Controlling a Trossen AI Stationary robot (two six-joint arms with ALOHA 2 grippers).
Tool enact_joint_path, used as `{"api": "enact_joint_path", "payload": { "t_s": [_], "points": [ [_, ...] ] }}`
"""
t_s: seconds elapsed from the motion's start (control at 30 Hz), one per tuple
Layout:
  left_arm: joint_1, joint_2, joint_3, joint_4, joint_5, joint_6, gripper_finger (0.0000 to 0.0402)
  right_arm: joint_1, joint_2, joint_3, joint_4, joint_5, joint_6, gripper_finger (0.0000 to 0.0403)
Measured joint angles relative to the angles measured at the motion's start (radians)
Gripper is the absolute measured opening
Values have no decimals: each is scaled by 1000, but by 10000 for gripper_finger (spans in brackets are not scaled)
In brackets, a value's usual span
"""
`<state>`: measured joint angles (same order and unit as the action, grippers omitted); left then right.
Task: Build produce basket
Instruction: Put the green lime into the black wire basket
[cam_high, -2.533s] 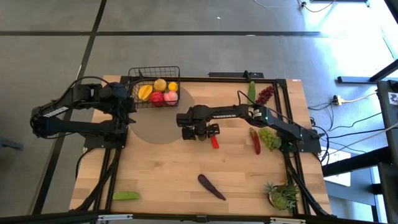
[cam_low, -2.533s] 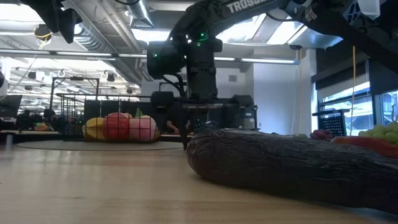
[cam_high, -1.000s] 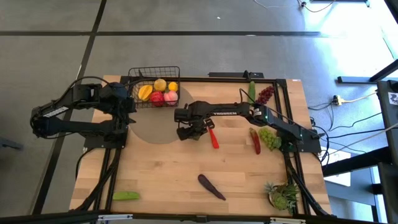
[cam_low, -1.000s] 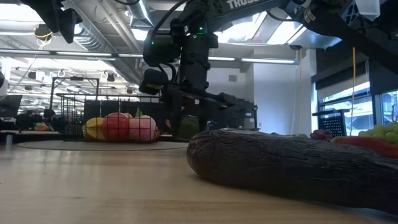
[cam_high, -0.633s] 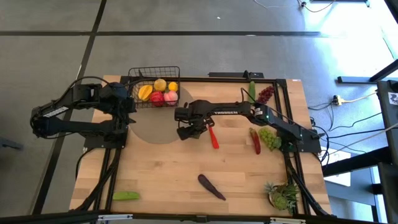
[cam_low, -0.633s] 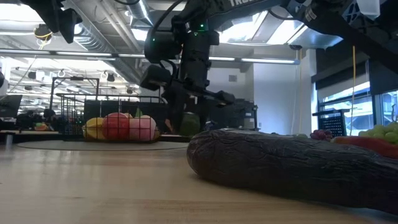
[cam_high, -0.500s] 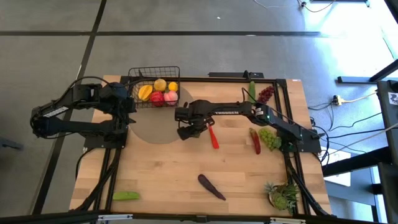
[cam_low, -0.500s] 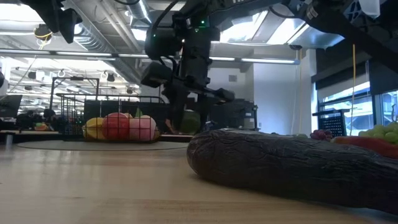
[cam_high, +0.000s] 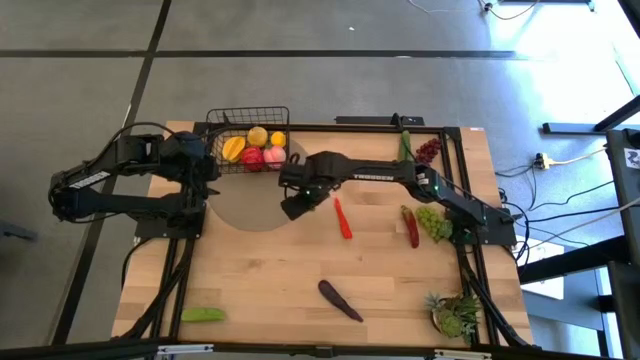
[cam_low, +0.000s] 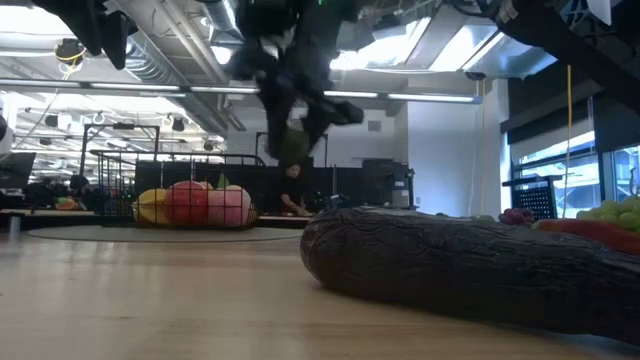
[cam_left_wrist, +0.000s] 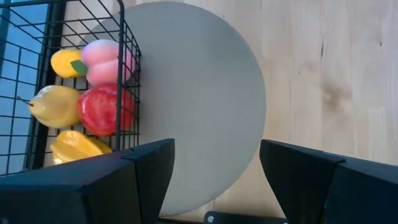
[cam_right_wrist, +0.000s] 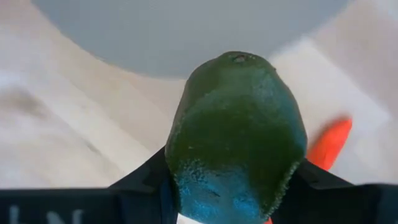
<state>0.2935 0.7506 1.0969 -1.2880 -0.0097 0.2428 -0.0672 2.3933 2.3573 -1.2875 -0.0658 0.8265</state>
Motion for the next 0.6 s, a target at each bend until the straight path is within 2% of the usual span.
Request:
{"api": "enact_joint_path", "payload": {
  "t_s": [0.23,0.37,0.47,0.6],
  "points": [
    [0,2,0,26,0,-57,225,2,-94,-4,129,159,-53,163],
    [1,2,0,61,-1,-161,225,-19,-124,-4,291,226,-186,163],
    [3,2,0,111,-10,-252,225,-55,-125,-4,452,211,-346,163],
    [3,2,0,167,-22,-313,225,-112,-118,-7,627,108,-500,163]
  ]
}}
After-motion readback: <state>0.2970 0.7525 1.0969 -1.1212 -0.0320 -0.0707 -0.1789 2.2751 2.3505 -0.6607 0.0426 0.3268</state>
